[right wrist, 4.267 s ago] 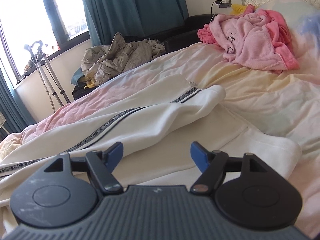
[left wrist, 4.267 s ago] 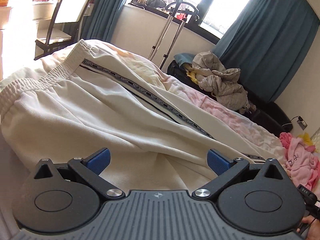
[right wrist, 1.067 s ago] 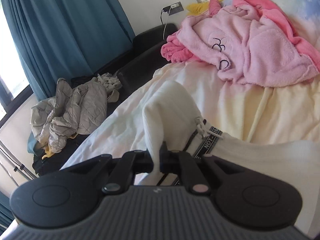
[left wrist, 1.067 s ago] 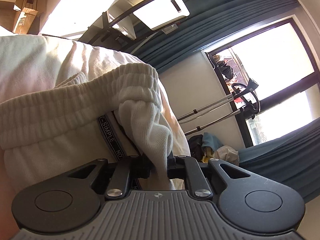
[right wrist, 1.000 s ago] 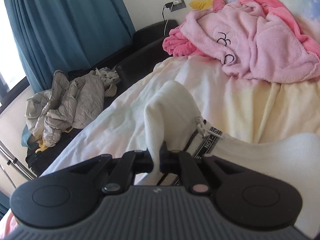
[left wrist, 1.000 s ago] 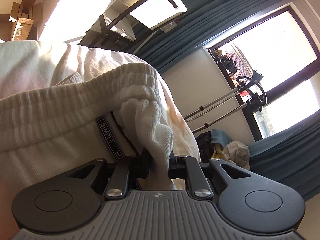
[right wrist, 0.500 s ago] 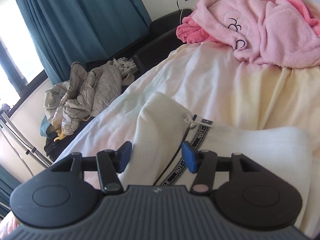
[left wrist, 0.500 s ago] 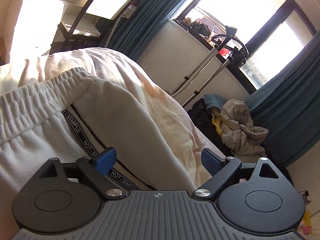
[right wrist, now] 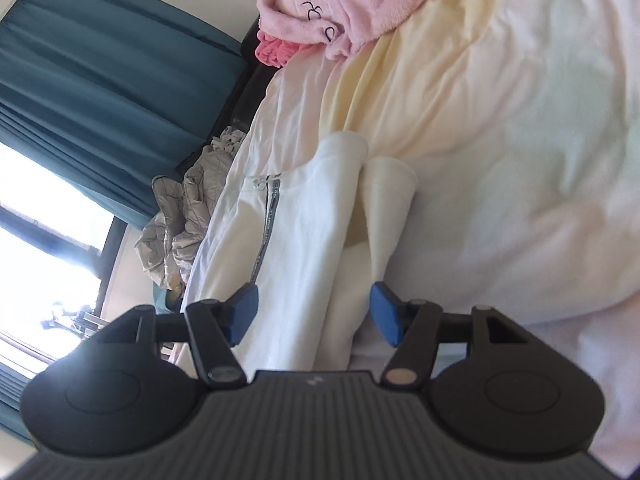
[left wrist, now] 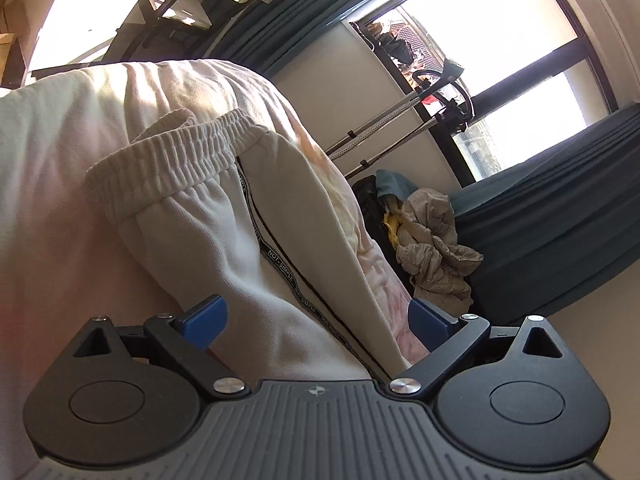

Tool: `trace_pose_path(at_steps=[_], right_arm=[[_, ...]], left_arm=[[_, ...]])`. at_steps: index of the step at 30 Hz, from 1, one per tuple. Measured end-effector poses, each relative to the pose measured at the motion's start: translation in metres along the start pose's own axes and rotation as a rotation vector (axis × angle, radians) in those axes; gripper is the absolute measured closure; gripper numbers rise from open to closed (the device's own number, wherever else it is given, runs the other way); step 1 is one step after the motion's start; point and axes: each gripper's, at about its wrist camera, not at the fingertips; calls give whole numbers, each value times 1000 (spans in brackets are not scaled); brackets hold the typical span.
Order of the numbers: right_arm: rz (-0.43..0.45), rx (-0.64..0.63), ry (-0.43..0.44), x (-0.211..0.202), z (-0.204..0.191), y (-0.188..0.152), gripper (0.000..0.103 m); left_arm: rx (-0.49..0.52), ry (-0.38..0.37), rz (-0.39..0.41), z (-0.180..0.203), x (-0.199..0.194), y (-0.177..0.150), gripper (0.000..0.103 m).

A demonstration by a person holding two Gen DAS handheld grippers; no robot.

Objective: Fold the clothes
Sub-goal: 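Lift the waistband with the left gripper while the right gripper lifts the leg cuff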

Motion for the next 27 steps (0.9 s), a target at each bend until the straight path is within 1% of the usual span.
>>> trace_pose_path(at_steps=[2, 5, 6, 7, 8, 10, 12, 14, 18, 20, 21, 22, 23, 24, 25, 27], right_arm=[[-58, 6, 17, 0, -4, -4, 37], [-146, -21, 4, 5, -14, -16, 36], [-169, -30, -3, 9, -16, -20, 36], [-169, -34, -2, 12, -17, -22, 36], [-166, -37, 0, 15, -17, -24, 36], [-120, -34, -3, 21, -14, -22, 36], [-85, -39, -14, 29, -10, -19, 36], [-58, -57, 4, 39, -8, -17, 37], [21, -82, 57, 58, -9, -12, 38], [62, -99, 56, 67, -12, -10, 41], [89, -110, 48, 73, -12, -9, 46], [106, -119, 36, 78, -13, -9, 58], [115, -125, 22, 82, -14, -9, 65], [121, -126, 2, 85, -12, -8, 78], [127, -127, -15, 89, -11, -8, 82], [131, -126, -18, 91, -11, -7, 86]], left_arm=[[-90, -11, -10, -17, -2, 3, 5], [-223, -24, -39, -38, 5, 6, 5], [-248, -27, -54, -43, 10, 6, 5], [-265, -26, -70, -47, 15, 7, 5], [-267, -19, -84, -49, 22, 7, 5], [-266, -14, -107, -52, 34, 7, 5], [-284, -34, -121, -56, 47, 7, 5], [-285, -43, -112, -57, 57, 8, 5], [-240, -61, -60, -52, 72, 13, 7], [-215, -50, -17, -48, 80, 15, 15], [-205, -43, 5, -46, 83, 16, 22], [-206, -35, 26, -45, 86, 16, 32], [-223, -25, 45, -47, 88, 15, 38], [-245, -14, 63, -48, 89, 13, 56], [-266, -6, 78, -50, 89, 13, 69], [-287, -1, 98, -51, 88, 12, 74]])
Point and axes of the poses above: each gripper's, at about its wrist camera, not at the fingertips, and x roughly the way its jaws point, z to its right, y to its top, and after that the axes turned 7 degrees about -z, right-handed
